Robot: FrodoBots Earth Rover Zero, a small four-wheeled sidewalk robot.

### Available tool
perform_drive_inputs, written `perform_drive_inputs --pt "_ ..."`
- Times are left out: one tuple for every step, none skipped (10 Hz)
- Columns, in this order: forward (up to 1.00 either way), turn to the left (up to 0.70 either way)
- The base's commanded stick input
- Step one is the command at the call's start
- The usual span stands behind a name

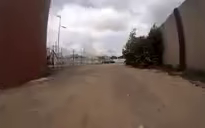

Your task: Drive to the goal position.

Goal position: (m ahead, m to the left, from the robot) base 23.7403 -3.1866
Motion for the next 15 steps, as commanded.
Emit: perform_drive_inputs --pt "1.00 0.00" --pt "1.00 0.00" --pt "1.00 0.00" --pt "1.00 0.00" --pt "1.00 0.00" --pt "1.00 0.00" --pt "1.00 0.00" --pt "1.00 0.00" --pt "1.00 0.00" --pt "1.00 -0.12" --pt "1.00 -0.26" --pt "1.00 -0.18" --pt "1.00 -0.08" --pt "1.00 0.00" --pt "1.00 0.00"
